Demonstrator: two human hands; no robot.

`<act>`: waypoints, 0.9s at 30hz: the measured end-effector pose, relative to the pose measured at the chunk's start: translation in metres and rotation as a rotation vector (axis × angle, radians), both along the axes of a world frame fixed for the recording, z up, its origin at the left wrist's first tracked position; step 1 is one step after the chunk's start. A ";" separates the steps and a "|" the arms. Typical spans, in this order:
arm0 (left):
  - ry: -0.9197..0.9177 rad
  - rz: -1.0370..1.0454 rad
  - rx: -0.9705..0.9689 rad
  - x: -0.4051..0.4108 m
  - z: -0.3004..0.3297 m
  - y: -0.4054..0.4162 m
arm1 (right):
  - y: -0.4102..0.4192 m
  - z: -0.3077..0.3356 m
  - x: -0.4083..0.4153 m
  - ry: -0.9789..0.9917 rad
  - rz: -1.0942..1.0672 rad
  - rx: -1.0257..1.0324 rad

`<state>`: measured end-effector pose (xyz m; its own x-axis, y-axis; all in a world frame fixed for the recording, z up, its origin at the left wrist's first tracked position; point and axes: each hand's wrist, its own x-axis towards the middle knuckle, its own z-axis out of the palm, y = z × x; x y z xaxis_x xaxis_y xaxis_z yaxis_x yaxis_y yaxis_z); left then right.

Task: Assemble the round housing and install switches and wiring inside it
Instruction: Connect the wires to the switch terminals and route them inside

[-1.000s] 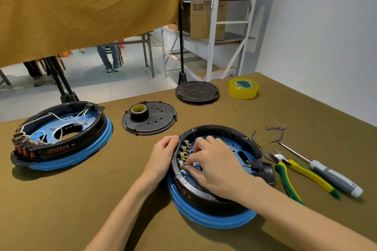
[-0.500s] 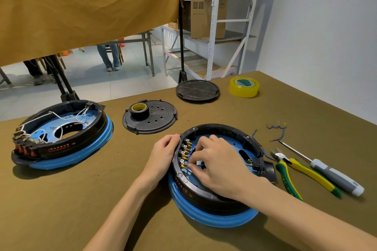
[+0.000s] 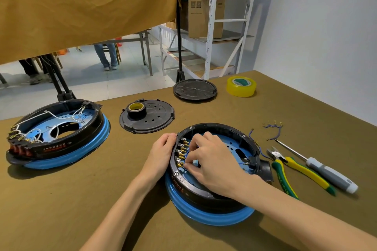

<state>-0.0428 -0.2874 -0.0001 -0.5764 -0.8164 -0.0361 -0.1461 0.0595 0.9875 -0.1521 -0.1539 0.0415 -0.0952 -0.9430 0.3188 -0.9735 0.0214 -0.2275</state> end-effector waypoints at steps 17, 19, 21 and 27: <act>-0.037 -0.003 -0.036 0.001 0.003 -0.002 | -0.006 -0.004 -0.004 -0.153 -0.100 -0.011; -0.042 -0.002 -0.046 0.002 0.003 -0.001 | -0.007 -0.004 -0.003 -0.115 -0.074 -0.003; -0.042 -0.002 -0.045 0.002 0.002 -0.001 | -0.007 -0.003 -0.003 -0.099 -0.063 0.010; -0.042 -0.001 -0.046 0.001 0.002 -0.002 | -0.005 -0.002 -0.004 -0.113 -0.025 0.016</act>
